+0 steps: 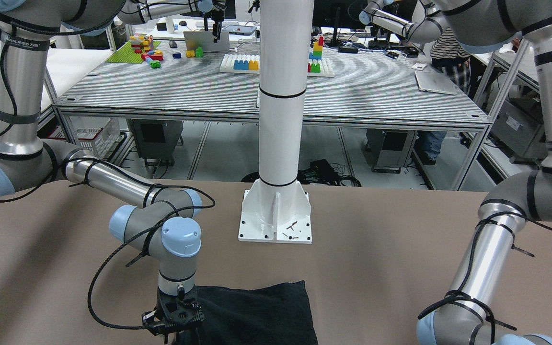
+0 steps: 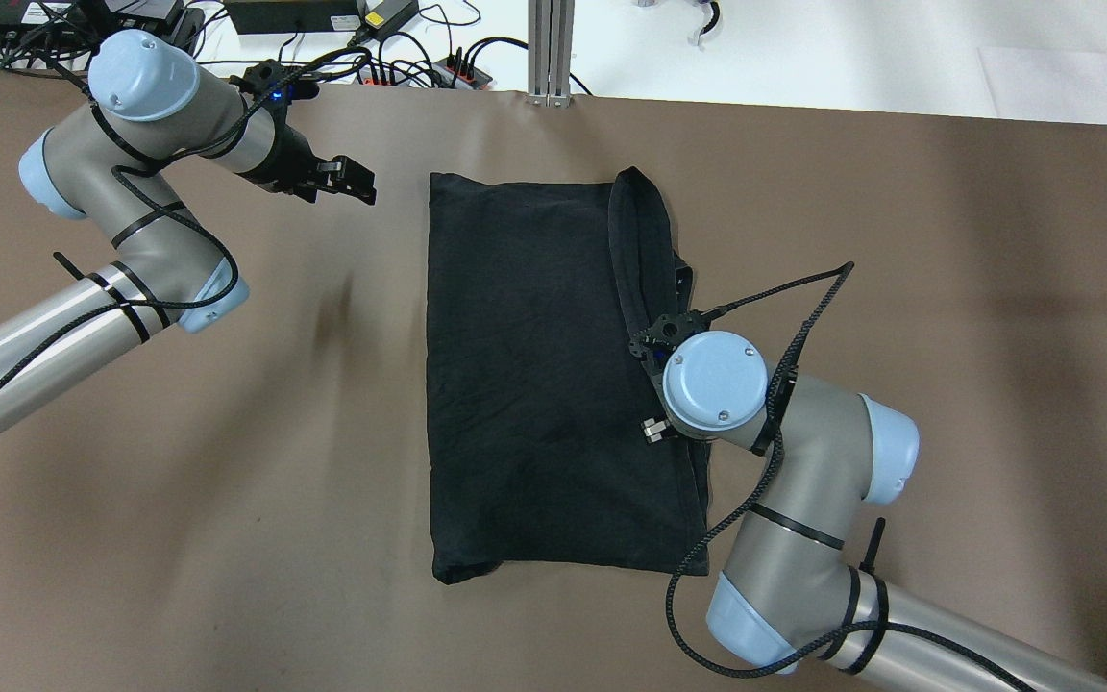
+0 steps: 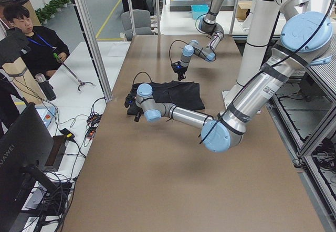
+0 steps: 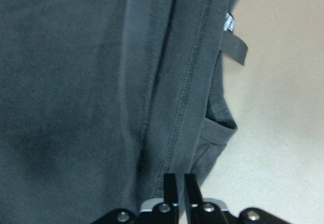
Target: Fold clothes
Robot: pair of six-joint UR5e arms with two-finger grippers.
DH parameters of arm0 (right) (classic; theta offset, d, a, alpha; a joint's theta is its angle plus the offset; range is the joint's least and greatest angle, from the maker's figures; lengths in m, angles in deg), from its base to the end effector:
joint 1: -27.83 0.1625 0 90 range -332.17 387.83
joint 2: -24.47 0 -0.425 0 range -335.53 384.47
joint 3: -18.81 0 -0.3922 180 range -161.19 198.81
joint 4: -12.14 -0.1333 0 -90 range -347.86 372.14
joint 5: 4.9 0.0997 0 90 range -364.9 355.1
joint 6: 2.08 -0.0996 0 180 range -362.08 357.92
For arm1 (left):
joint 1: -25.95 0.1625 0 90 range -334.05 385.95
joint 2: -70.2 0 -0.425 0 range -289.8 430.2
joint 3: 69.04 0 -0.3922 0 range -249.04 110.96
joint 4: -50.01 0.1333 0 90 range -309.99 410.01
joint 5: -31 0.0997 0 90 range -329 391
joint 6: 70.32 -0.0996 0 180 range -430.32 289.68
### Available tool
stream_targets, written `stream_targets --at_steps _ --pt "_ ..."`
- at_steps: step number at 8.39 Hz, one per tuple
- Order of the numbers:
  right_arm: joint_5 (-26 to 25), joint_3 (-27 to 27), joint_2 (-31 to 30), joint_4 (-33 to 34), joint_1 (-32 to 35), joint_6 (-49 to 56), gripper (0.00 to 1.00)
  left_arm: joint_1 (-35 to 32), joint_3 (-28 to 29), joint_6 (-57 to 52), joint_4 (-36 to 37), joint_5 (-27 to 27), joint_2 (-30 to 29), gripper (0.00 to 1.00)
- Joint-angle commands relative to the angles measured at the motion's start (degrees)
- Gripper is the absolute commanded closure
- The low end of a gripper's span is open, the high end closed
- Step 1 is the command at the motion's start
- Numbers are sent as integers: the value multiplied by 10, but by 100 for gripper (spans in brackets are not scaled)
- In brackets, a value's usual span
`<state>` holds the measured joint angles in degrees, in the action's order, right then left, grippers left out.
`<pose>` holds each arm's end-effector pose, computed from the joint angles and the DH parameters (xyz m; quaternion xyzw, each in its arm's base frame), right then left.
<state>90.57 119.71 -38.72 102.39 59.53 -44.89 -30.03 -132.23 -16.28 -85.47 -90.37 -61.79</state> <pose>-0.4807 -0.4424 0.3200 0.1689 -0.2764 -0.1427 0.9353 0.3721 -0.6969 0.3304 0.1874 0.5057 -0.0100 0.8421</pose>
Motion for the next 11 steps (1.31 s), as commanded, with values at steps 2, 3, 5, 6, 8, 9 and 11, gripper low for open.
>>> stream_targets --at_steps 2,3,5,6,8,9,11 --pt "3 4 5 -17 3 -2 52 2 0 0 0 1 1 5" --pt "9 1 34 -10 3 -25 53 3 1 -1 0 1 1 5" --pt "18 -21 71 -1 -3 -83 55 3 2 -1 0 0 2 5" --pt "18 -38 73 -3 -9 -83 57 3 2 -2 -1 0 2 5" --pt "18 -46 72 -4 -11 -74 68 3 1 -2 -1 1 2 5" --pt "18 -46 71 -4 -11 -73 69 3 1 -2 -1 1 2 5" --pt "18 -46 71 -4 -10 -67 73 3 3 -2 -1 1 2 5"
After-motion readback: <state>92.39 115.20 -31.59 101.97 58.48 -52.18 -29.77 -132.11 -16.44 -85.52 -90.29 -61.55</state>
